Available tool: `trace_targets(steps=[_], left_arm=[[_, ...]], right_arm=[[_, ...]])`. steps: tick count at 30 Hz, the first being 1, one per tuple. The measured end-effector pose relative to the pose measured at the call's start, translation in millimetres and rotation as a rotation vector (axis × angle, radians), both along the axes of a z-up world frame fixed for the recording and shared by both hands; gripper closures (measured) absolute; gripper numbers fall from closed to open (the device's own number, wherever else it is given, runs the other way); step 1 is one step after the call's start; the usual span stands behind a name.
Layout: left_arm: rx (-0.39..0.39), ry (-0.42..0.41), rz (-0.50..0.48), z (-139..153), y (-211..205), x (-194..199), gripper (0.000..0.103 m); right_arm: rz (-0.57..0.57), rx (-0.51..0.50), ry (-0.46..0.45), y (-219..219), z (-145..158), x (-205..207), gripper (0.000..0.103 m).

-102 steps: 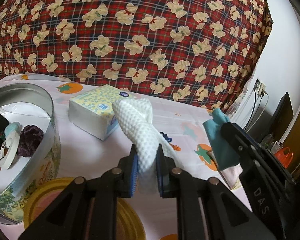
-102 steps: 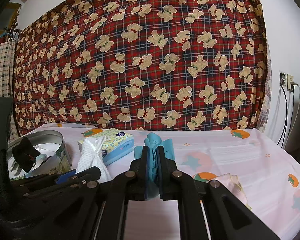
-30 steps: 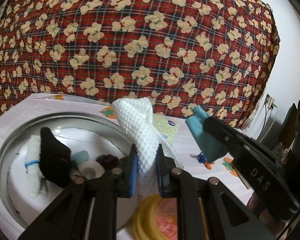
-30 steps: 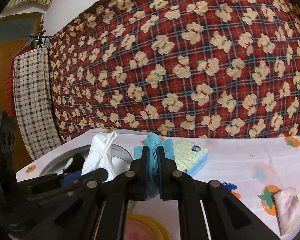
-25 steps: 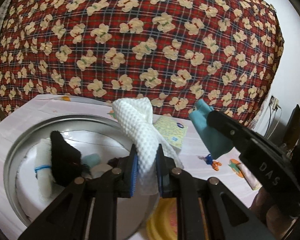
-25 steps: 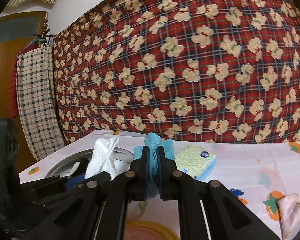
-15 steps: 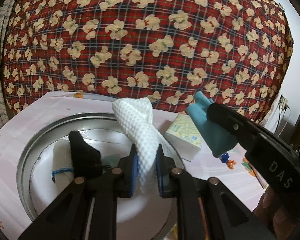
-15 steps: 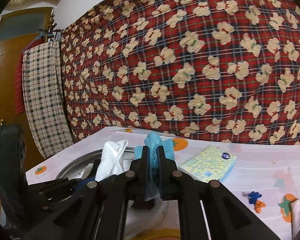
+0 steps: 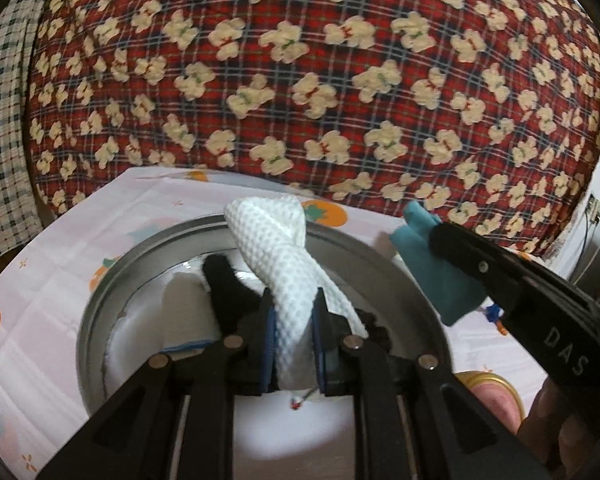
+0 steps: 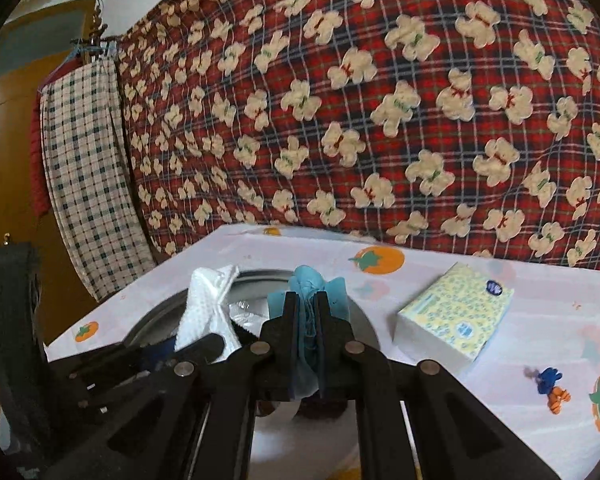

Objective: Organize soft objects
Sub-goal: 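Open the left gripper over the tin dropping the scrubber while the right gripper drops the teal cloth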

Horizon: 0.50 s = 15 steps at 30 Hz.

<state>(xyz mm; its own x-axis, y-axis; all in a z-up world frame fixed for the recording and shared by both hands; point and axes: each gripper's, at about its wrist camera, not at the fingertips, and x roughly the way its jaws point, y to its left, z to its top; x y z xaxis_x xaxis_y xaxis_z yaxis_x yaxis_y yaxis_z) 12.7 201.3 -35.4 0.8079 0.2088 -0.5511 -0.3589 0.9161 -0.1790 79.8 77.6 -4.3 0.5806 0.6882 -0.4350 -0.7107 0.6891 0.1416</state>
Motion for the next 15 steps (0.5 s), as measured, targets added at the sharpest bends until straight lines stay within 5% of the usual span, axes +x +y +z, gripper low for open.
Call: trace_targets(steps=[9, 11, 12, 13, 15], left_arm=[[-0.004, 0.047, 0.026, -12.1, 14.7, 1.5, 0.082], [-0.002, 0.05, 0.035, -13.3, 15.6, 1.0, 0.069], [-0.002, 0.054, 0.044, -14.0, 16.4, 0.0, 0.052], [-0.004, 0.051, 0.05, -13.6, 17.3, -0.8, 0.037], [-0.002, 0.044, 0.084, -12.8, 19.7, -5.0, 0.024]], right_arm=[[0.039, -0.092, 0.08, 19.9, -16.6, 6.3, 0.095], [0.038, -0.114, 0.088, 22.6, -20.0, 7.0, 0.088], [0.036, -0.116, 0.088, 22.5, -20.2, 6.5, 0.083], [0.039, -0.112, 0.092, 21.6, -19.7, 6.2, 0.069], [0.04, -0.083, 0.099, 16.0, -16.3, 5.0, 0.048]])
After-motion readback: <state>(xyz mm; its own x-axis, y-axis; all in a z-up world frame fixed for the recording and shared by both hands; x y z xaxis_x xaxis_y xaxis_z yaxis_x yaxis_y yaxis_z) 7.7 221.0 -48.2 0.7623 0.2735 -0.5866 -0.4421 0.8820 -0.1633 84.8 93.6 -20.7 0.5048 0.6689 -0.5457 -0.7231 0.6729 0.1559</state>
